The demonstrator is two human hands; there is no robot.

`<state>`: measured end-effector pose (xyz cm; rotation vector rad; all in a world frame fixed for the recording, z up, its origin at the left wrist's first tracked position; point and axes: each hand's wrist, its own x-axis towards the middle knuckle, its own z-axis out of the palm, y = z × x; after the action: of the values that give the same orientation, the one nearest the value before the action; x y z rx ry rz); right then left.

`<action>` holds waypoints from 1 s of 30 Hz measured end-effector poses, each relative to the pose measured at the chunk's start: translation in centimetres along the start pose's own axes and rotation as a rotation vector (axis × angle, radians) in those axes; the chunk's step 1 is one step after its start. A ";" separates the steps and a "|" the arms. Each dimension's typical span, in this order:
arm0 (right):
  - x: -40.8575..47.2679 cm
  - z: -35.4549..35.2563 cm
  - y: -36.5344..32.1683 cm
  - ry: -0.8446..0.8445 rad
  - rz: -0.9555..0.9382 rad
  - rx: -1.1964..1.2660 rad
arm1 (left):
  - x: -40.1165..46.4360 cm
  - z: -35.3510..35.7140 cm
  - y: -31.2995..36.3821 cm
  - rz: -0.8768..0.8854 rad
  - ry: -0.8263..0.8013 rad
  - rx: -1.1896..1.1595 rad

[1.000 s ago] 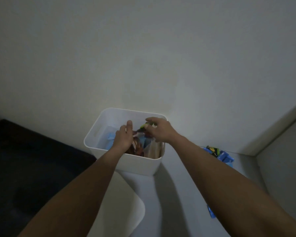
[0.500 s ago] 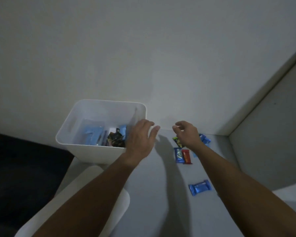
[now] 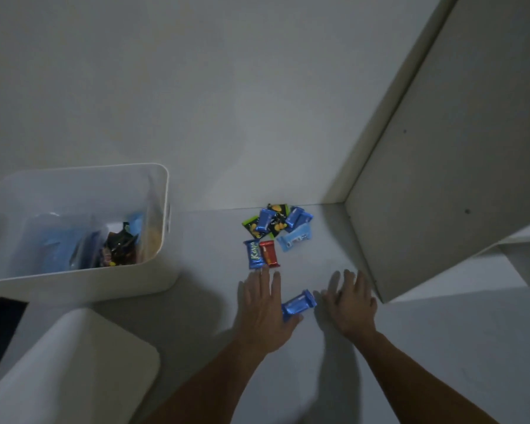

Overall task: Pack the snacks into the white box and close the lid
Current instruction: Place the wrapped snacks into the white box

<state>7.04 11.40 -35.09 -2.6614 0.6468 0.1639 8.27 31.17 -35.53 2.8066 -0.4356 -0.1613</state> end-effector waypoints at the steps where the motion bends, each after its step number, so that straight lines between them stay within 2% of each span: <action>1: 0.0 0.7 0.7 -0.024 -0.023 -0.027 | 0.3 0.9 0.6 0.001 -0.002 0.020; 6: 0.9 3.5 2.3 -0.024 -0.139 -0.140 | 2.1 4.1 2.9 -0.012 -0.004 0.118; 12: 5.3 3.9 0.7 0.020 -0.300 -0.151 | 4.6 5.7 1.7 -0.216 0.069 0.105; 15: 8.1 3.6 -0.9 0.036 -0.386 -0.148 | 6.6 5.3 0.3 -0.256 0.145 0.078; 21: 13.4 3.7 -3.8 0.034 -0.528 -0.114 | 10.7 4.9 -2.8 -0.178 0.282 0.107; 26: 16.5 4.3 -4.8 0.076 -0.660 -0.136 | 14.5 4.0 -4.2 -0.135 0.258 0.122; 30: 17.9 4.9 -4.6 0.130 -0.681 -0.122 | 16.3 3.8 -5.3 -0.075 0.257 0.097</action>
<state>24.95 9.71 -41.59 -2.8565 -0.2640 -0.1666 24.66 29.90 -41.85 2.8862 -0.2839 0.2085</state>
